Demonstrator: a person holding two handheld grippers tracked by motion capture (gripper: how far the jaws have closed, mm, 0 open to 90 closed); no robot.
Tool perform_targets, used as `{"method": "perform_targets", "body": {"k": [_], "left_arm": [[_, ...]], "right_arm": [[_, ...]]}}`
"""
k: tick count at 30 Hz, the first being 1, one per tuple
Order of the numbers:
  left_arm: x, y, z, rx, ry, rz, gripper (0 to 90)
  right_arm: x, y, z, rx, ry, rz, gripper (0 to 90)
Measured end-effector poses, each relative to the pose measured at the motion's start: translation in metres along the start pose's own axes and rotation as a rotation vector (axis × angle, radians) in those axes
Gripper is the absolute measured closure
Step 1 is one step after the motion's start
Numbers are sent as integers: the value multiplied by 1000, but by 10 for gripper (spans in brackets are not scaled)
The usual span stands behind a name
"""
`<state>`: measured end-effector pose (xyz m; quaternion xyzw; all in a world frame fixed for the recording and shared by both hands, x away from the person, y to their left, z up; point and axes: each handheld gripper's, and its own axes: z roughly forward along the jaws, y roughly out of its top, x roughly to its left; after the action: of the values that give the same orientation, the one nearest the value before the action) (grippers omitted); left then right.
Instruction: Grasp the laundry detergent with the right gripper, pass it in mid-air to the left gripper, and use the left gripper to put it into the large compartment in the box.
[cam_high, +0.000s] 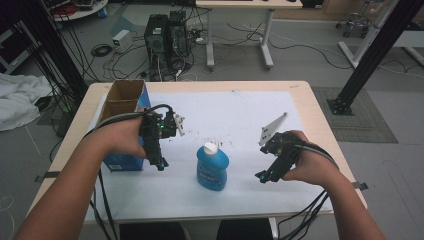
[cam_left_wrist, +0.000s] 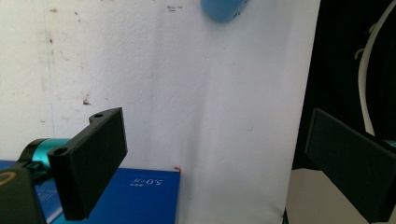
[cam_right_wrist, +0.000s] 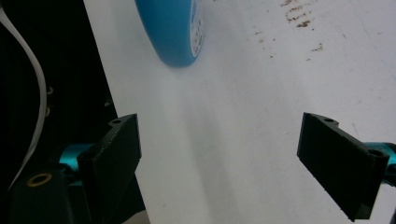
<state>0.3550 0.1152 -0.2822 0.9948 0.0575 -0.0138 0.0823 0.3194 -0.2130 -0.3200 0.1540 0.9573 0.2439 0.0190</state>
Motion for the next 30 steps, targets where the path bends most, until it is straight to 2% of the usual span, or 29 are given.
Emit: {"method": "perform_targets", "body": {"k": [12,20,24,26,30], "left_arm": [[0,-3,-2,-10,9,8,55],[-2,-5,-4,-22,12,9,55],[-2,-5,-4,-20,12,11,55],[-3,-4,-5,-17,13,14,55],[-4,-3,-4,-12,11,18,55]], "right_arm": [[13,-4,21,-94,9,32,127],[17,-11,40,-172,-9,64,127],[17,-12,42,-182,-7,68,127],[20,-12,53,-203,-7,67,128],[21,-12,59,-222,-7,68,127]]}}
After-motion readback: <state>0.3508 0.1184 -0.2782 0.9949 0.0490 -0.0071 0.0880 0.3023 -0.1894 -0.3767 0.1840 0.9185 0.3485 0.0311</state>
